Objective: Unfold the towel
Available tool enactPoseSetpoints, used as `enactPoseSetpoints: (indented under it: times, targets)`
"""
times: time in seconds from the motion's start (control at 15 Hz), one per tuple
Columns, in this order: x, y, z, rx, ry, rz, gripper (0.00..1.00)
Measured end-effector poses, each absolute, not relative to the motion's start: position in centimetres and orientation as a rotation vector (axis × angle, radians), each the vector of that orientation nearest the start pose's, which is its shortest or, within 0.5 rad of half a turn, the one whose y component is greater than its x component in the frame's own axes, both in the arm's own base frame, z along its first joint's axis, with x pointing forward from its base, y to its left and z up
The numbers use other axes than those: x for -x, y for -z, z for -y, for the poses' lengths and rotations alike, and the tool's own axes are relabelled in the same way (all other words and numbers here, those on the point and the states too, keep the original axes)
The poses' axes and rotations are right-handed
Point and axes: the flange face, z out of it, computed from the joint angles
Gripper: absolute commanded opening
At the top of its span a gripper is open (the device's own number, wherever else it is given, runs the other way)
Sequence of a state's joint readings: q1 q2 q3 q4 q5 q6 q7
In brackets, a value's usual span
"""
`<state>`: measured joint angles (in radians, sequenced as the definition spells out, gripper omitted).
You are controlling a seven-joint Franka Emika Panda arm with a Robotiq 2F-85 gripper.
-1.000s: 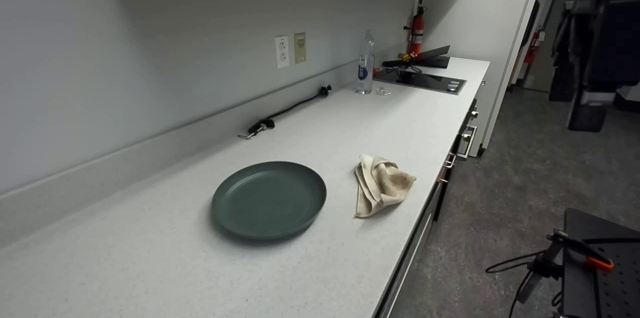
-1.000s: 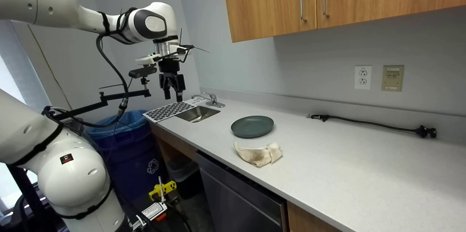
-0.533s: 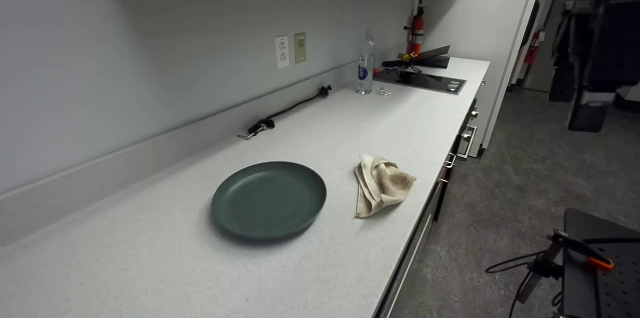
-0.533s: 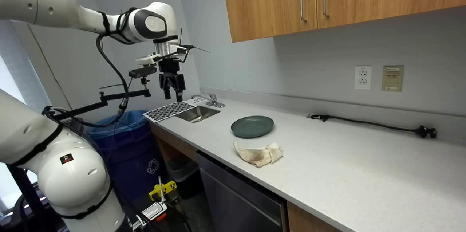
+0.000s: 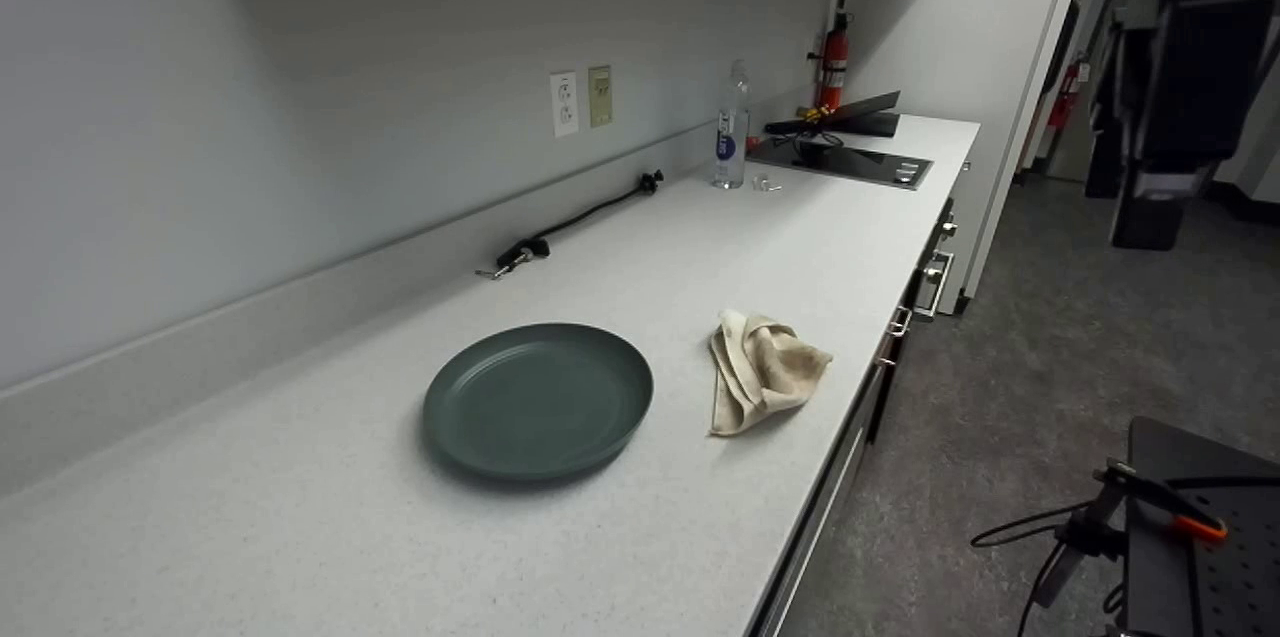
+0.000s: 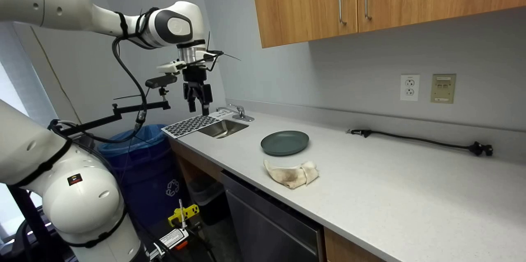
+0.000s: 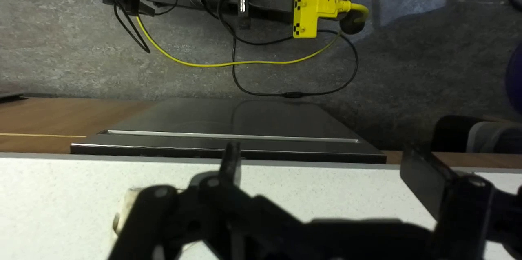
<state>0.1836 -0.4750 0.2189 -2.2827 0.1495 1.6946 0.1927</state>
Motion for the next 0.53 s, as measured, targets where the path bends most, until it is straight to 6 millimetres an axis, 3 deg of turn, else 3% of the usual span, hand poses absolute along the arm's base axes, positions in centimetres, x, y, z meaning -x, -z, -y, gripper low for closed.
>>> enactPoseSetpoints:
  times: [0.27,0.53]
  targets:
    - [-37.0,-51.2,-16.2,3.115,-0.238,0.208,1.0]
    - [-37.1,-51.0,-16.2,3.115,-0.246,0.207,1.0]
